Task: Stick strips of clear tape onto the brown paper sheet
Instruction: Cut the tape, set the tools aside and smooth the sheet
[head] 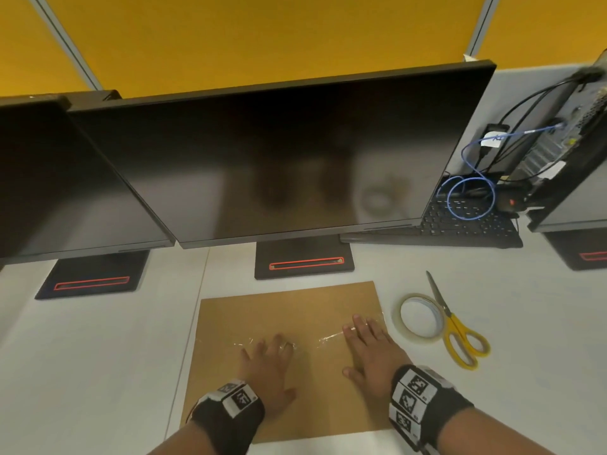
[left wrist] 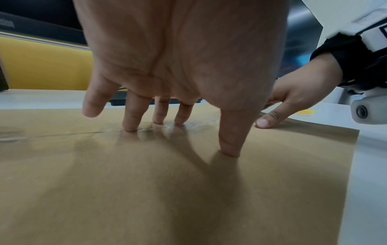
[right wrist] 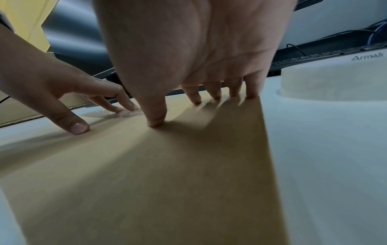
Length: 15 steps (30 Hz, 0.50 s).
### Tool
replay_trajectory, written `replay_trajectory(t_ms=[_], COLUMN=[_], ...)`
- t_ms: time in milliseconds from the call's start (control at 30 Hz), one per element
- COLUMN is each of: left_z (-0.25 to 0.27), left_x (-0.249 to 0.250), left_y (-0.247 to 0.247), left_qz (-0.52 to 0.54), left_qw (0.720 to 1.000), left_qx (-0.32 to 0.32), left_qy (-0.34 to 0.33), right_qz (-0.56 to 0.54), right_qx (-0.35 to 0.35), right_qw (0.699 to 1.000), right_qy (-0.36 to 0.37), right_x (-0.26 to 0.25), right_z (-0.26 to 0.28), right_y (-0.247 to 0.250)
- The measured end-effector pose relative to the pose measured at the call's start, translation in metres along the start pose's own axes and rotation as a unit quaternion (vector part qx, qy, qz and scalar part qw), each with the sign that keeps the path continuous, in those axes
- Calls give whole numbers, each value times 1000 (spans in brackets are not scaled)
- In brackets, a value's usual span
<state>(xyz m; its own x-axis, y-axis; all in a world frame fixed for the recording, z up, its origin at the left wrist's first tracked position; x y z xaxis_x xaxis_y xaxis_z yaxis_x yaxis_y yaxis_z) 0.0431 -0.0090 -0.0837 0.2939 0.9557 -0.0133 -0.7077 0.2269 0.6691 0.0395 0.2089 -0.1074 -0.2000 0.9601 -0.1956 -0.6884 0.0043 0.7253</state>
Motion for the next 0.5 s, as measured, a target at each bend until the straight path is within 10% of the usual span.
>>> replay_trajectory(t_ms=[500], left_z=[6], left_x=[4], left_y=[3], left_qz=[22], left_qw=[1000], left_qx=[-6], left_qy=[7], right_qz=[-23], right_qx=[-4], right_qw=[999], right_qy=[-24], right_x=[-2], right_z=[8], right_y=[18])
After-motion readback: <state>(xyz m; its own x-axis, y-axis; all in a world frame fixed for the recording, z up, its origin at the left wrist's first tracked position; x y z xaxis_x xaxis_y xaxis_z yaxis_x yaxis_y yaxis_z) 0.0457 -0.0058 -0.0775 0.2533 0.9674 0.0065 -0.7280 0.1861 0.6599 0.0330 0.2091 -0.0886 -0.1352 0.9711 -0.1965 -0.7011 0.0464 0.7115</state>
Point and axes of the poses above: each hand's wrist, its own z-axis away from the middle knuckle, its own y-axis out of the back of the hand, x = y × z, the point moved 3 cm from there along -z, towards the middle knuckle, and after that the axes turned 12 degrees about -x, right-handed, at the moved point
